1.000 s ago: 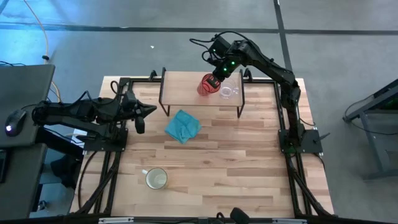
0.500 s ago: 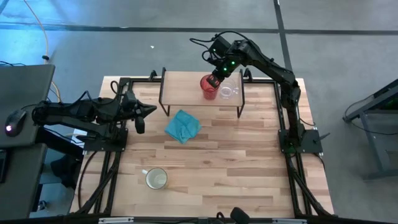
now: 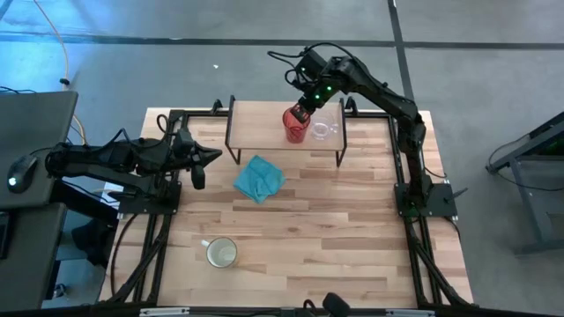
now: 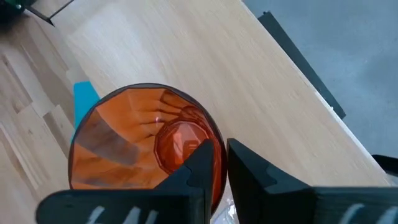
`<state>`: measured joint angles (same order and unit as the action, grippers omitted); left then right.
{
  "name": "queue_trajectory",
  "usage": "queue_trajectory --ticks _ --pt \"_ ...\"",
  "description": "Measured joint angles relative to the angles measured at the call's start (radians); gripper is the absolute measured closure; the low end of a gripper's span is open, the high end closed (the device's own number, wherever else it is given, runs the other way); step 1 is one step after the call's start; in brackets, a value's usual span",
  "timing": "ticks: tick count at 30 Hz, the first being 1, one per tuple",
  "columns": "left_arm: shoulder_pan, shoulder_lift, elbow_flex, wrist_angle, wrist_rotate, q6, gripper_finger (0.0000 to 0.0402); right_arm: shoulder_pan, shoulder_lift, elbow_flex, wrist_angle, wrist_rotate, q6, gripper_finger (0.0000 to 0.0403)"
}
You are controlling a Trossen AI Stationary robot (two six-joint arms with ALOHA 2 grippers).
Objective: Stack small to large cups/mugs on shelf
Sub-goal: Put the red cup on the shelf
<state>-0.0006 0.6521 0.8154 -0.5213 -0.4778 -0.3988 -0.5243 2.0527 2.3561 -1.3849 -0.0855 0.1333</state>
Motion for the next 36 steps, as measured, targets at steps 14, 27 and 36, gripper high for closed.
queue_trajectory --ticks 14,27,36 --pt "0.000 0.000 0.000 -0.010 0.001 0.000 0.0401 0.014 0.046 0.000 0.048 -0.028 0.008 0.0368" --pt "0.000 0.000 0.000 -0.021 0.000 0.000 0.0401 -0.002 0.046 0.000 0.042 -0.031 0.005 0.0368" --pt "0.000 0.000 0.000 -0.021 0.000 -0.001 0.0401 -0.002 0.046 0.000 0.054 -0.030 0.005 0.0368"
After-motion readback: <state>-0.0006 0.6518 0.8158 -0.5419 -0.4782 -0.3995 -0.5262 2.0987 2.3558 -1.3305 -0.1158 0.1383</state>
